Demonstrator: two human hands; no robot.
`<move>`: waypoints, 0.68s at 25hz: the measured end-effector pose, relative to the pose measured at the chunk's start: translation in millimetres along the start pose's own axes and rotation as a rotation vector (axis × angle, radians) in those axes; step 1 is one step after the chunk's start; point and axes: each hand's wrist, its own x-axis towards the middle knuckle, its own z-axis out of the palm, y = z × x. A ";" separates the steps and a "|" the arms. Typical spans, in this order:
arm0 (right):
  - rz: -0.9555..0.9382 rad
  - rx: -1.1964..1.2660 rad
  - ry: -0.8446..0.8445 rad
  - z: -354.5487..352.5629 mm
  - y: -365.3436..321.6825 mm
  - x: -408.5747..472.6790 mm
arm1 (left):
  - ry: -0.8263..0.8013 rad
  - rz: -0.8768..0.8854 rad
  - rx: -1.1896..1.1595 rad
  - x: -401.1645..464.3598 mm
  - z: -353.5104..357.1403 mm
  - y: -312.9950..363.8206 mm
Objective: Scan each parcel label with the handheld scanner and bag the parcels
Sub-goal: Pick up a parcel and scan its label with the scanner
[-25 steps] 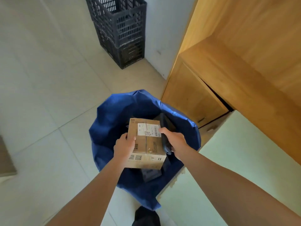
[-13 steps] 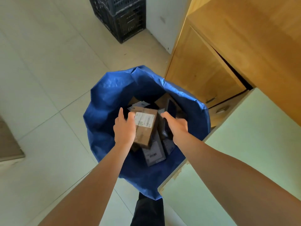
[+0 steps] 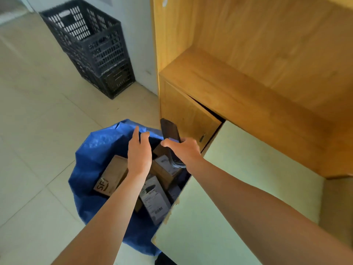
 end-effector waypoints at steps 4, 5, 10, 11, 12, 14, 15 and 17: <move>-0.071 0.067 0.114 -87.7 -21.8 -40.1 | -0.115 0.138 -0.028 -59.0 42.1 61.4; -0.088 0.099 0.136 -112.9 -22.4 -52.7 | -0.142 0.186 -0.039 -76.8 54.3 75.6; -0.140 0.220 0.241 -220.6 10.3 -112.7 | -0.244 0.260 -0.080 -173.3 121.2 123.2; -0.144 0.231 0.263 -239.1 20.9 -124.2 | -0.279 0.233 -0.098 -195.4 136.6 129.8; -0.147 0.235 0.277 -258.0 32.0 -134.2 | -0.308 0.214 -0.111 -217.2 151.1 135.5; -0.159 0.211 0.301 -298.6 54.5 -157.9 | -0.351 0.209 -0.112 -258.5 180.5 142.3; -0.165 0.194 0.309 -321.1 65.0 -170.7 | -0.370 0.203 -0.101 -282.5 195.2 147.5; -0.185 0.145 0.331 -359.1 82.6 -193.0 | -0.430 0.182 -0.107 -323.9 221.1 155.9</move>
